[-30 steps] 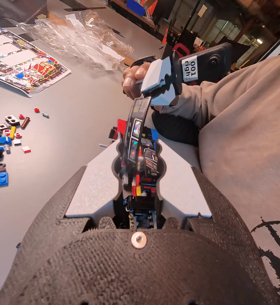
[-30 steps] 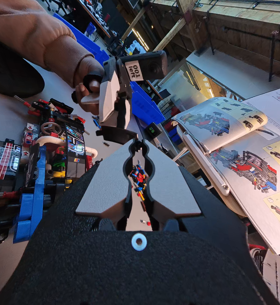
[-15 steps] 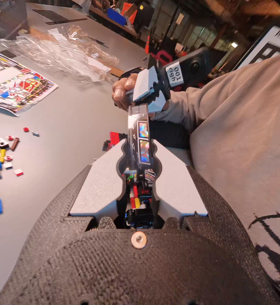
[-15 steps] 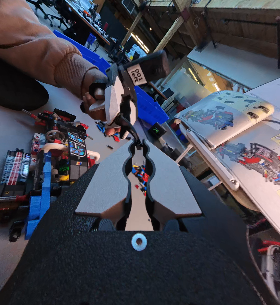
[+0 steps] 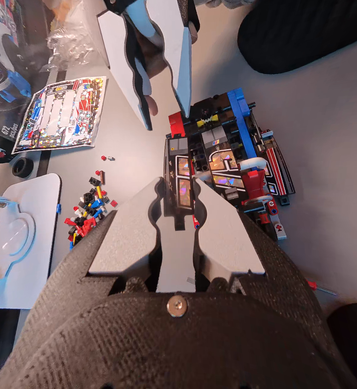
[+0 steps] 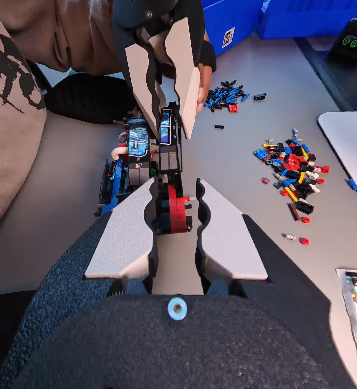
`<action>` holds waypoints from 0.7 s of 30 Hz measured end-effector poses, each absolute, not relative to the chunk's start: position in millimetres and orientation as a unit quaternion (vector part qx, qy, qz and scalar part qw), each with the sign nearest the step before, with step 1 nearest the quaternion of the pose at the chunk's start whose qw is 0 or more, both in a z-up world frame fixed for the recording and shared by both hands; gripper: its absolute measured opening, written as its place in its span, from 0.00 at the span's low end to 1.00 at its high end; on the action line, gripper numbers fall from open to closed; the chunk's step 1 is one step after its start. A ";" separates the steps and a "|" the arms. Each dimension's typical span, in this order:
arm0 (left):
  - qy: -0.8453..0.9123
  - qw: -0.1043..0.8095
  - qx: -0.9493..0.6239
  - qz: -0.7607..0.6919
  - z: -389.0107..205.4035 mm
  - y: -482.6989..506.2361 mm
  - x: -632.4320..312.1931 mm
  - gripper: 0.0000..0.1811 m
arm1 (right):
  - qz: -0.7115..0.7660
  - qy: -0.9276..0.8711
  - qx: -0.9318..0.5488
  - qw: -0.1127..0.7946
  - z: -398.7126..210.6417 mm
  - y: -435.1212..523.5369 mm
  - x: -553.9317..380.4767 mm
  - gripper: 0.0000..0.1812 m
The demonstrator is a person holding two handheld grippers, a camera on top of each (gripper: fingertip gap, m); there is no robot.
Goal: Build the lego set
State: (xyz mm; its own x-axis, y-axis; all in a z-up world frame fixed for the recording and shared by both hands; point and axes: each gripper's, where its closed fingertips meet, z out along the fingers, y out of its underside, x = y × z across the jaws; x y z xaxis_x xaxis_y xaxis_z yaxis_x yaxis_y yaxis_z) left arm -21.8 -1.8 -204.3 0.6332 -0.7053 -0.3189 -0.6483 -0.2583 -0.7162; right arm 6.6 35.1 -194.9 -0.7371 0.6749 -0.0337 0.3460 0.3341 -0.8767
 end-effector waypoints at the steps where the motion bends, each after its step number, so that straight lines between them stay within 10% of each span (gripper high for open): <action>1: 0.427 0.433 -0.793 -0.033 -204.1 -0.4 -21.5 0.13 | 0.474 -0.806 -0.315 0.164 -197.7 32.8 6.7 0.19; 21: 0.395 0.384 -0.833 -0.053 -200.7 -23.7 -44.4 0.13 | 0.407 -0.839 -0.311 0.185 -208.3 34.3 -8.2 0.04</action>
